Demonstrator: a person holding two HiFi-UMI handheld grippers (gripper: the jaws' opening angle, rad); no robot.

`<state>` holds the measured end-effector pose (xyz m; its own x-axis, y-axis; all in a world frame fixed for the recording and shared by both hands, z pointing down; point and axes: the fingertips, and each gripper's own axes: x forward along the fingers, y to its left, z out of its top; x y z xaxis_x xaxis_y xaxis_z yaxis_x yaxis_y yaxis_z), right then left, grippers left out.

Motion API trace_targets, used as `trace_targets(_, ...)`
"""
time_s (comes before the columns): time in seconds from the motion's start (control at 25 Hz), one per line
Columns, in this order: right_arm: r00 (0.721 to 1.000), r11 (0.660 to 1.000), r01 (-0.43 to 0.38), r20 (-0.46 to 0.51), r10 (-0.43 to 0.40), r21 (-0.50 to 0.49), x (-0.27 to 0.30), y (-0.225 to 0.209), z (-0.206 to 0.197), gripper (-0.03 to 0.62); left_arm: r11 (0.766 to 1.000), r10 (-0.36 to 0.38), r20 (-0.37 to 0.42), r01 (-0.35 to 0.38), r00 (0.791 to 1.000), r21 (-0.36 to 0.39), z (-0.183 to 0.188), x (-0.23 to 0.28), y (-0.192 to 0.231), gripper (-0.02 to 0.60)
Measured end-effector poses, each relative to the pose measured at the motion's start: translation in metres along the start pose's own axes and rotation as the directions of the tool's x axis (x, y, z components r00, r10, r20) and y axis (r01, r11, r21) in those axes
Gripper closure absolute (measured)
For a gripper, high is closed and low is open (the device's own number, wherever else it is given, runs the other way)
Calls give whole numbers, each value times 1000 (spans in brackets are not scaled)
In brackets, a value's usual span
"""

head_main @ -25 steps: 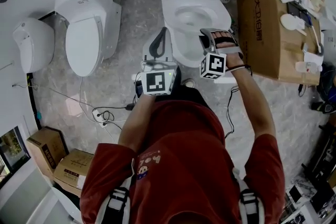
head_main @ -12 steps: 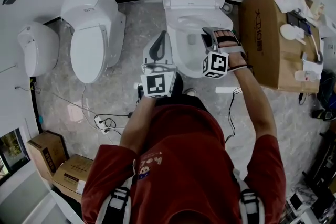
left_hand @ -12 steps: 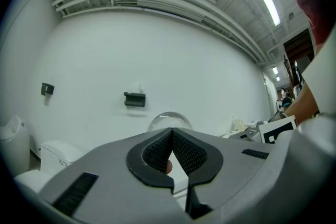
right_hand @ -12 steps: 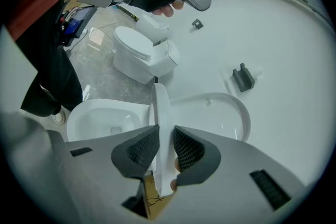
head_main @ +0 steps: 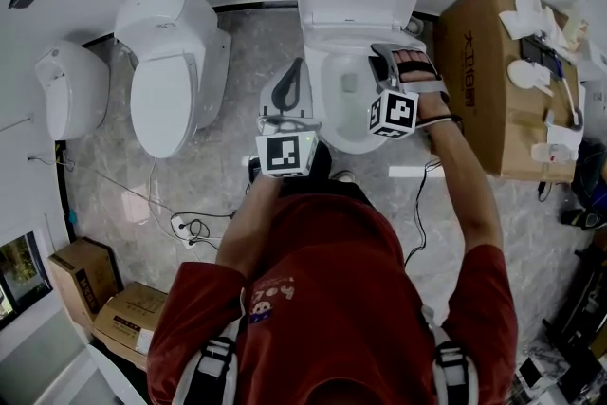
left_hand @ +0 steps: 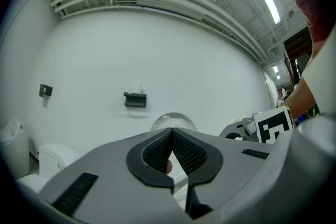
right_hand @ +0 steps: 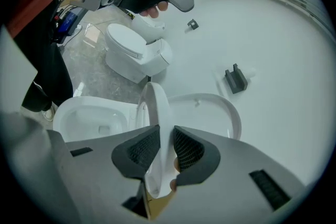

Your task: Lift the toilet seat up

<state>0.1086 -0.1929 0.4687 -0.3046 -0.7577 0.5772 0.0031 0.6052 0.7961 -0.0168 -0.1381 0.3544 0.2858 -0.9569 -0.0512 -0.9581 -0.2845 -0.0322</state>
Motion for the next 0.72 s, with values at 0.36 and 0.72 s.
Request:
trace_targets(0.36,999,999,39,5,-39,-5,19,-32,-3,513,1000,5,-28,-4,1000,14,-9,19,12,572)
trace_targets(0.72,997,997,80,-18,-80,-14,43,-69,-12,516,1000,31,-4,-31,1000,2,-5,40,29,572)
